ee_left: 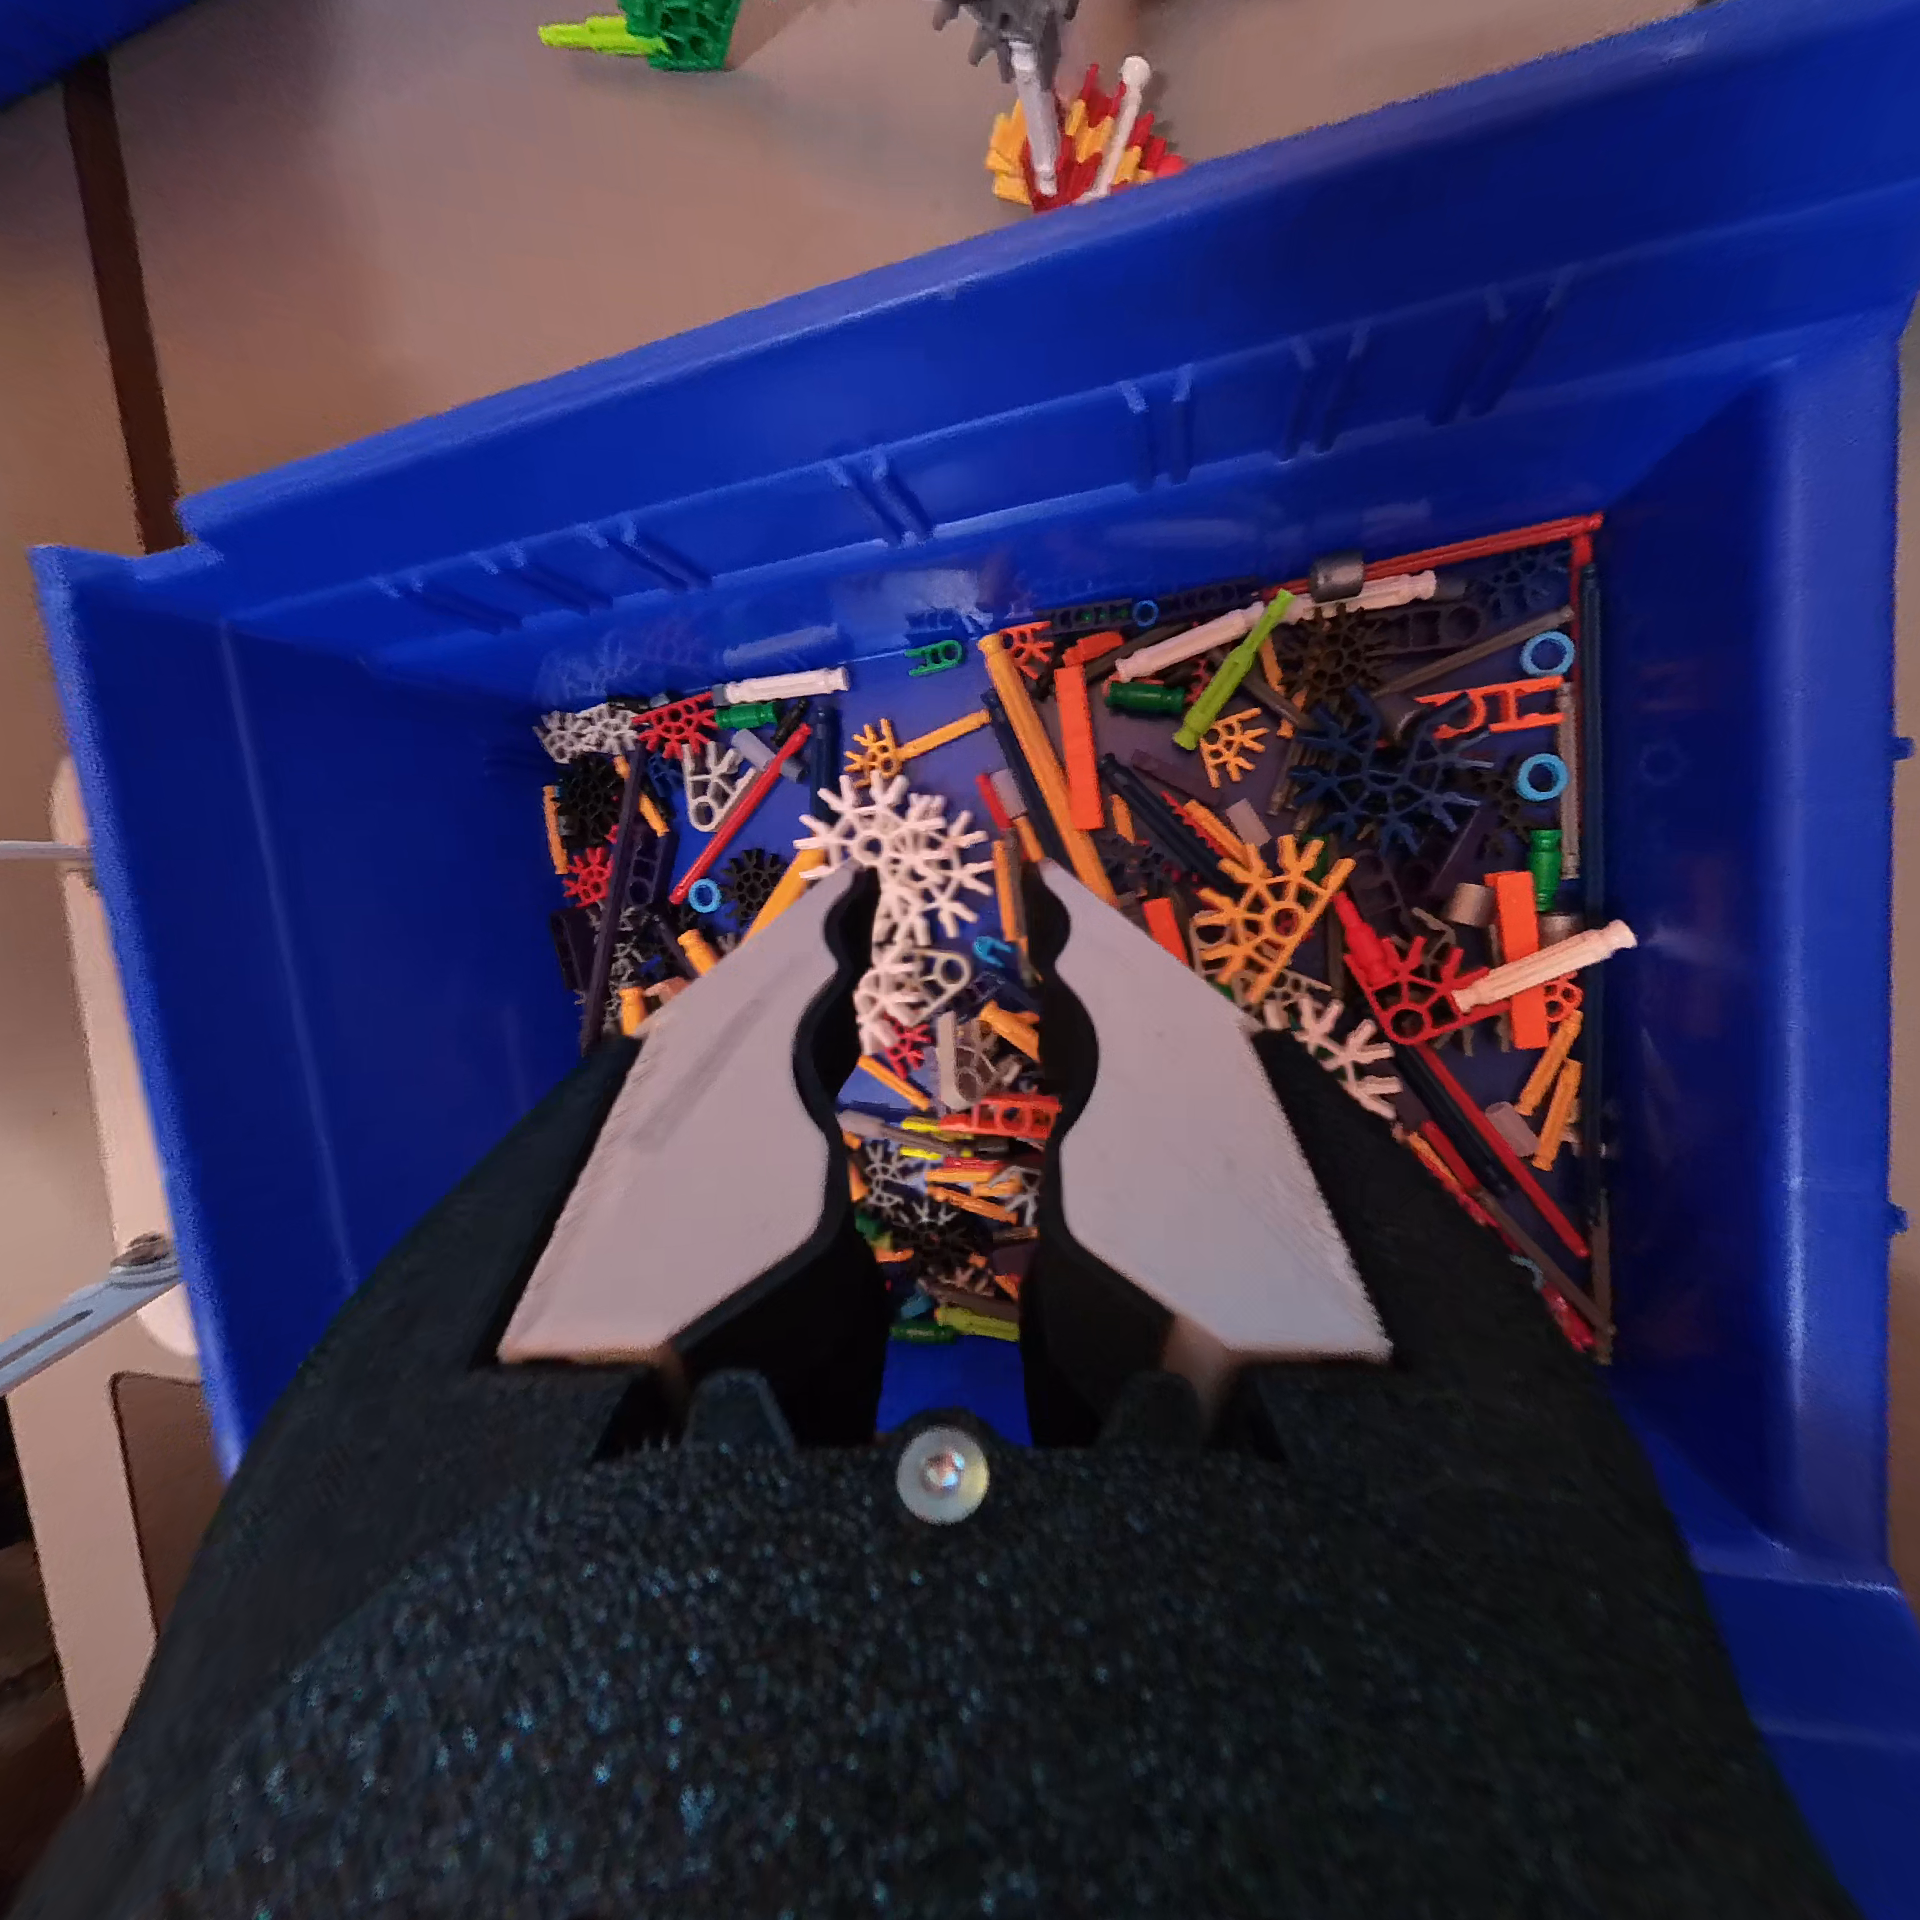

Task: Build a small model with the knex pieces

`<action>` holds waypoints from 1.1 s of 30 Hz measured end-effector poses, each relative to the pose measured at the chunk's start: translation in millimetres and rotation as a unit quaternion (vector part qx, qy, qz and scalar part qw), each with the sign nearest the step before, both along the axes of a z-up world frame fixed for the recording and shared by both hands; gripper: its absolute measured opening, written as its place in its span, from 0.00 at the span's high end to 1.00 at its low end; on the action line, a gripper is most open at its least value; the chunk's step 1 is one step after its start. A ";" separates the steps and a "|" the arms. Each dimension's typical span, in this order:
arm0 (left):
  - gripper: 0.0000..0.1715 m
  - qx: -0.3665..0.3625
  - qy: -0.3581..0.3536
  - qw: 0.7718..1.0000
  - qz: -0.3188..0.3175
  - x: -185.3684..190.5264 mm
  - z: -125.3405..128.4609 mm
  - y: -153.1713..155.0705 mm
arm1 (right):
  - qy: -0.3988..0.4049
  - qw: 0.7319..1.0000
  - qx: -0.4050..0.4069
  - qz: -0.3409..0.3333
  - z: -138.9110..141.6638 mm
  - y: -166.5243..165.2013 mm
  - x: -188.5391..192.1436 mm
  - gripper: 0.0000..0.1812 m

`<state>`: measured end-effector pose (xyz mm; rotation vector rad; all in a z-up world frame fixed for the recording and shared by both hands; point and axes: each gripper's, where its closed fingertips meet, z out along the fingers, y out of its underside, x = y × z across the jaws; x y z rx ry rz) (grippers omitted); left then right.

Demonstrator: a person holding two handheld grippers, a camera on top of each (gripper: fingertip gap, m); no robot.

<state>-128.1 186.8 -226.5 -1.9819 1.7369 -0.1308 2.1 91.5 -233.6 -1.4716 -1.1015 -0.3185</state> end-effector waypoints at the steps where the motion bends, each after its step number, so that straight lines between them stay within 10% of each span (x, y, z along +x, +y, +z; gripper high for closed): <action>1: 0.84 0.011 -0.004 1.000 0.006 -0.4 3.4 4.4 | 0.000 1.000 0.000 0.000 1.1 -0.9 1.4 0.89; 9: 0.78 0.153 -0.114 0.974 0.123 -22.1 84.2 54.6 | 0.010 1.000 0.000 0.004 12.9 -7.7 9.7 0.89; 20: 0.64 0.336 -0.251 0.840 0.346 -176.2 271.0 167.6 | 0.017 1.000 -0.001 0.012 22.1 -12.0 15.4 0.89; 33: 0.60 0.161 -0.446 0.779 0.411 -263.8 236.4 280.7 | 0.013 1.000 -0.004 0.007 21.0 -13.6 16.5 0.89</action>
